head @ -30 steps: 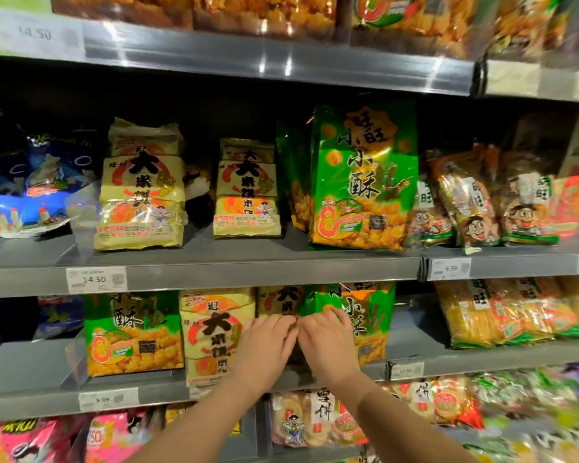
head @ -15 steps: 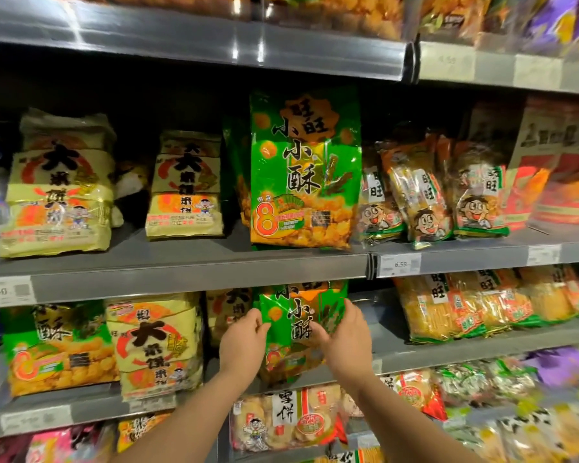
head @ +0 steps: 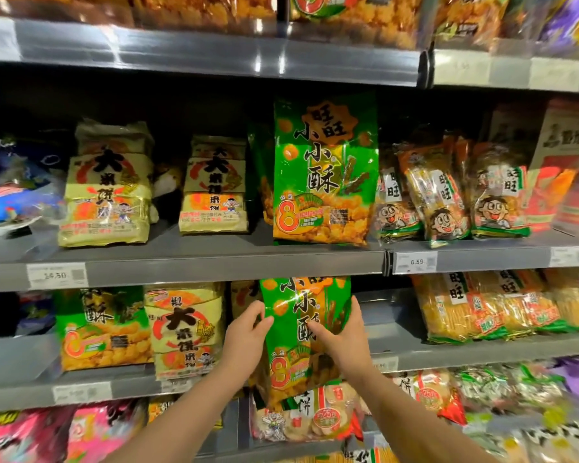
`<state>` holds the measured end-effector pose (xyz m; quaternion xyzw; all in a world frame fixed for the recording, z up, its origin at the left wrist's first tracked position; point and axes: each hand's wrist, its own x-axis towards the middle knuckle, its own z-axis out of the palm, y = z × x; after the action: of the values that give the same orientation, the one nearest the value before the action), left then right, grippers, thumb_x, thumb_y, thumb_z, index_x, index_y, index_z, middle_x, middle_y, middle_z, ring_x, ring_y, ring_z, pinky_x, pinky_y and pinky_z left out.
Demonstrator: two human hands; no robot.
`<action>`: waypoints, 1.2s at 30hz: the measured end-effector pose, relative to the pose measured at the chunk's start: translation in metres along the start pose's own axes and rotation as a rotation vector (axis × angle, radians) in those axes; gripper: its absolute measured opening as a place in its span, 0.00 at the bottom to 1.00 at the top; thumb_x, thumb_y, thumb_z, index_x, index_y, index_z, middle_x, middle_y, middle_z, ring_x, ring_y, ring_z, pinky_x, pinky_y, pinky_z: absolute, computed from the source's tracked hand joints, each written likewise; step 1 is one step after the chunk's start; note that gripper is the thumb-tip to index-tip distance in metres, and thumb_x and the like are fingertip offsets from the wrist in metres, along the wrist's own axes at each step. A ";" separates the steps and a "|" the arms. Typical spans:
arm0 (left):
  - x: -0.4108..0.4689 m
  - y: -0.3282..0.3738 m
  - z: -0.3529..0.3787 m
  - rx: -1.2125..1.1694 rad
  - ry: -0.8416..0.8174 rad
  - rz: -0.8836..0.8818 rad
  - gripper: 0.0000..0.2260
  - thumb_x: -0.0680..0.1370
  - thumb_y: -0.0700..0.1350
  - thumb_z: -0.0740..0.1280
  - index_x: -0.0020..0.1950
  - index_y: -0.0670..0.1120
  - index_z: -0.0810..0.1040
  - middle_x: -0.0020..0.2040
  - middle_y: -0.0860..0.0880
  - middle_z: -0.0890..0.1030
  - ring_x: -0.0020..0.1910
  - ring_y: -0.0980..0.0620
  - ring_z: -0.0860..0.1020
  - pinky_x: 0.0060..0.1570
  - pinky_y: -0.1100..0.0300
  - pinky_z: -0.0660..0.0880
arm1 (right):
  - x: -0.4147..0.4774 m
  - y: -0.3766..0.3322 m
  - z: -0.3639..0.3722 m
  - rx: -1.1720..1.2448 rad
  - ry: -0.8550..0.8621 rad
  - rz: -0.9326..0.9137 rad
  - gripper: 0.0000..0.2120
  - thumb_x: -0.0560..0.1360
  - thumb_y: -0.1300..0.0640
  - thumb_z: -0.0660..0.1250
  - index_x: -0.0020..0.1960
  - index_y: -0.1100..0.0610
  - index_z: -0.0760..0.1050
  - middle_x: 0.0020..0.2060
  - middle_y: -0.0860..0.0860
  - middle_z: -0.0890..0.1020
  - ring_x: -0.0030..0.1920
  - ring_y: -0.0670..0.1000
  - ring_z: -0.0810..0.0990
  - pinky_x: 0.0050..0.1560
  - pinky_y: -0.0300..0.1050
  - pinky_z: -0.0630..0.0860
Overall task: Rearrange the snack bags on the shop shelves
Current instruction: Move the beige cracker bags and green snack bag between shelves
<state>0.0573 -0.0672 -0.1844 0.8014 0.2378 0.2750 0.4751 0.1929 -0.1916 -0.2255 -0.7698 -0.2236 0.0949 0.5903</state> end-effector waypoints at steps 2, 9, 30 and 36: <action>-0.009 -0.002 -0.008 0.021 0.024 0.004 0.10 0.79 0.42 0.60 0.39 0.43 0.66 0.35 0.38 0.73 0.33 0.50 0.69 0.34 0.55 0.65 | -0.013 -0.003 0.002 0.034 -0.001 -0.014 0.45 0.53 0.33 0.76 0.65 0.40 0.62 0.60 0.48 0.75 0.57 0.47 0.78 0.59 0.56 0.76; -0.049 -0.002 -0.040 0.028 0.081 0.024 0.10 0.79 0.42 0.60 0.38 0.43 0.66 0.35 0.42 0.72 0.33 0.48 0.68 0.34 0.54 0.64 | -0.064 -0.030 0.012 0.006 -0.019 -0.057 0.49 0.59 0.39 0.76 0.73 0.48 0.56 0.63 0.48 0.66 0.63 0.50 0.71 0.66 0.55 0.69; -0.094 0.069 -0.137 0.099 0.189 0.429 0.07 0.73 0.48 0.60 0.35 0.51 0.66 0.27 0.54 0.67 0.29 0.59 0.67 0.30 0.62 0.59 | -0.128 -0.100 0.048 0.285 0.042 -0.122 0.60 0.48 0.26 0.71 0.73 0.49 0.55 0.68 0.50 0.69 0.67 0.52 0.70 0.67 0.57 0.68; -0.068 0.073 -0.151 -0.127 0.209 0.339 0.09 0.76 0.46 0.62 0.37 0.47 0.67 0.32 0.47 0.67 0.33 0.51 0.66 0.37 0.55 0.62 | -0.104 -0.131 0.033 0.492 -0.107 -0.048 0.27 0.59 0.38 0.76 0.54 0.46 0.75 0.54 0.50 0.82 0.56 0.55 0.80 0.62 0.59 0.73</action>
<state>-0.0842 -0.0476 -0.0739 0.7655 0.1294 0.4470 0.4443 0.0576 -0.1837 -0.1221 -0.5913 -0.2431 0.1729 0.7492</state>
